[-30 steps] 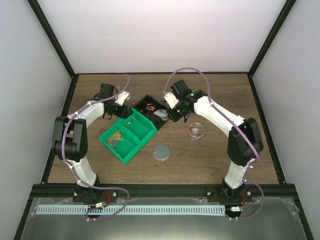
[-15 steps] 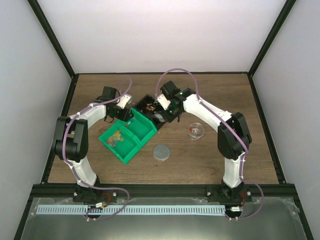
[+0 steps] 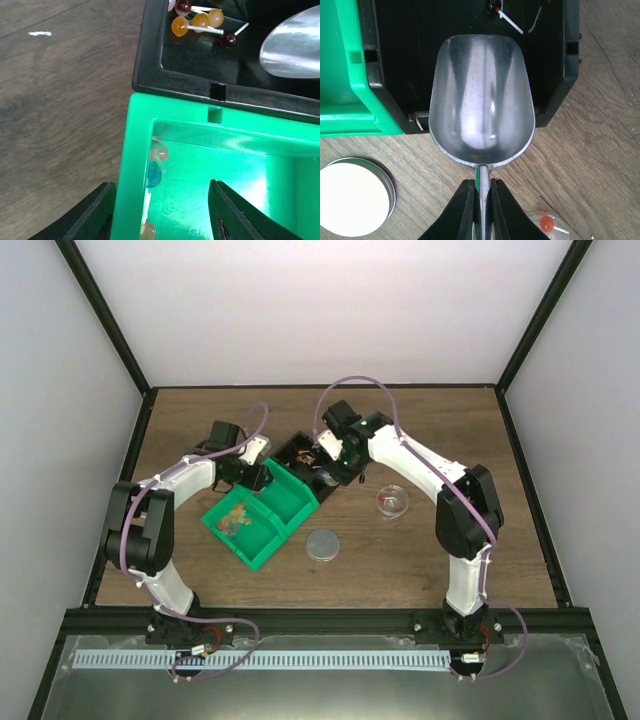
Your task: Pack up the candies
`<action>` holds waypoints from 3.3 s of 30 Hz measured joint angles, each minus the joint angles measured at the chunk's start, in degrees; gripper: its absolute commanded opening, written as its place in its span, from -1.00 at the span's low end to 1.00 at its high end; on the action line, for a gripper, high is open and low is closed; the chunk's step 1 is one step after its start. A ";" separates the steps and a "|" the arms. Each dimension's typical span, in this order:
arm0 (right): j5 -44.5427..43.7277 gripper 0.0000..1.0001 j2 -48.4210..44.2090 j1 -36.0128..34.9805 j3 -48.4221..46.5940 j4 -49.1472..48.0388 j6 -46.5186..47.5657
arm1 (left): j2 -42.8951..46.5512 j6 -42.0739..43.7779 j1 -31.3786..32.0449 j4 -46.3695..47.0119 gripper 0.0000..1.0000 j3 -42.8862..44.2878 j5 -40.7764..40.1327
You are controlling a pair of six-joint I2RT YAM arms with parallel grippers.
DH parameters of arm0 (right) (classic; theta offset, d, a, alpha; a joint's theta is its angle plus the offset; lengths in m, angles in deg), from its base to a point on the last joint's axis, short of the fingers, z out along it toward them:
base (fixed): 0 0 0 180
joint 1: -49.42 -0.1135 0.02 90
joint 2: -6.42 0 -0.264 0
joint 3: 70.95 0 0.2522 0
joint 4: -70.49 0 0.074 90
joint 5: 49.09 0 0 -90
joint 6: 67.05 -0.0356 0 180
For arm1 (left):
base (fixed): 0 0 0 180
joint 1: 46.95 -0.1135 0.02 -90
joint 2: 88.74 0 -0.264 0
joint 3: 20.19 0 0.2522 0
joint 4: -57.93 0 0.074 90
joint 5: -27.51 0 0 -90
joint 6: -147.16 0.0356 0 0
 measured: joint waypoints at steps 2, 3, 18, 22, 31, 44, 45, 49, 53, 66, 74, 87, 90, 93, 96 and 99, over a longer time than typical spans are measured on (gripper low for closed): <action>-0.22 -0.99 0.04 0.00 -0.17 0.70 0.22 | 0.66 -0.48 0.57 0.22 0.04 -0.74 0.28; -0.39 -0.99 0.07 0.00 -0.31 1.09 0.31 | 0.96 -0.68 0.87 0.24 0.04 -1.14 0.42; -0.94 -0.99 4.26 0.00 -3.93 3.21 1.49 | 2.84 -3.19 3.82 1.31 0.03 -3.56 1.90; -1.01 -0.99 5.81 0.00 -5.60 2.51 1.49 | 2.84 -3.23 3.85 1.31 0.03 -3.61 1.90; -0.72 -0.99 7.61 0.00 -5.99 -1.97 1.46 | 2.84 -2.91 3.85 1.29 0.02 -3.61 1.88; 2.80 -0.99 4.20 0.22 8.28 -22.58 -0.33 | 2.78 -2.05 3.82 1.22 0.01 -3.61 1.25; 3.02 -0.99 3.32 0.28 10.60 -25.20 -0.46 | 2.73 -1.92 3.82 1.22 0.01 -3.61 1.22; 4.42 -0.99 0.39 0.44 18.36 -34.21 -0.70 | 2.67 -1.55 3.85 1.03 0.01 -3.58 1.25; 5.77 -0.99 -1.40 0.44 23.41 -40.44 -1.36 | 2.21 -1.22 3.85 0.52 0.02 -3.34 1.27; 10.91 -0.99 -6.12 4.02 36.09 -56.63 -5.35 | -0.52 -0.28 3.28 -2.56 0.04 0.17 1.51; 14.12 -0.99 -7.30 6.56 39.65 -64.57 -7.76 | -1.62 0.72 3.10 -3.89 0.03 1.09 1.53; 17.75 -0.99 -9.40 7.26 46.01 -70.79 -6.10 | -2.05 1.33 3.08 -5.64 0.04 1.73 1.49; 17.79 -0.99 -9.51 7.26 46.42 -71.08 -6.03 | -2.05 1.38 3.08 -5.79 0.04 1.75 1.49; 17.90 -0.99 -9.53 7.26 46.42 -71.52 -6.01 | -2.05 1.44 3.08 -6.03 0.04 1.84 1.46; 18.05 -0.99 -10.34 7.37 46.86 -71.76 -5.70 | -2.05 1.75 3.08 -6.10 0.04 1.95 1.40; 18.62 -0.99 -12.85 7.63 47.43 -71.21 -5.33 | -2.05 2.01 3.08 -6.34 0.08 2.01 1.27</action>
